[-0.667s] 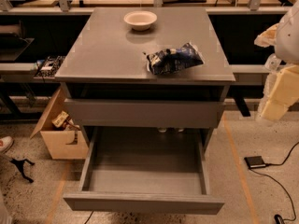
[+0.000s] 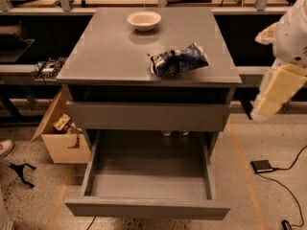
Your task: Place blue chip bag into middle drawer
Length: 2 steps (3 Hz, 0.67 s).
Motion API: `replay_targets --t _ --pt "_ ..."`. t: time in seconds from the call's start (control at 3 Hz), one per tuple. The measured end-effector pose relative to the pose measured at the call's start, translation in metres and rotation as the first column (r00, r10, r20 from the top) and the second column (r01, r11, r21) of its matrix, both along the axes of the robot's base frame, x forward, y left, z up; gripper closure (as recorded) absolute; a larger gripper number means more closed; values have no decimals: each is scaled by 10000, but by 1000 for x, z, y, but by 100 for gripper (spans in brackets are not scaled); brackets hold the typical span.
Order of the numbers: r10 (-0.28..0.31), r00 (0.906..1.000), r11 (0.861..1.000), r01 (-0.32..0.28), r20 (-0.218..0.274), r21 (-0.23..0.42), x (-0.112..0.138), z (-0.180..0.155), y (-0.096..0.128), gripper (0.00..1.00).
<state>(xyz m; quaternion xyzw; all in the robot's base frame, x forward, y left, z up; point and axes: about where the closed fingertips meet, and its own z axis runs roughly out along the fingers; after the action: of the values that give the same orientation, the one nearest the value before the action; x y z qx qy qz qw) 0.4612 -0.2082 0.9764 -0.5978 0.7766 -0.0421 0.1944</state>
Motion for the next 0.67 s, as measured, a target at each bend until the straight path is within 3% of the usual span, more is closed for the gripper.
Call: replay_targets --t 0.33,0.67 --pt "-31 9956 9965 -47 933 834 62 -19 25 0" --pt "-219 9843 9900 -30 1751 1410 115 -29 48 0"
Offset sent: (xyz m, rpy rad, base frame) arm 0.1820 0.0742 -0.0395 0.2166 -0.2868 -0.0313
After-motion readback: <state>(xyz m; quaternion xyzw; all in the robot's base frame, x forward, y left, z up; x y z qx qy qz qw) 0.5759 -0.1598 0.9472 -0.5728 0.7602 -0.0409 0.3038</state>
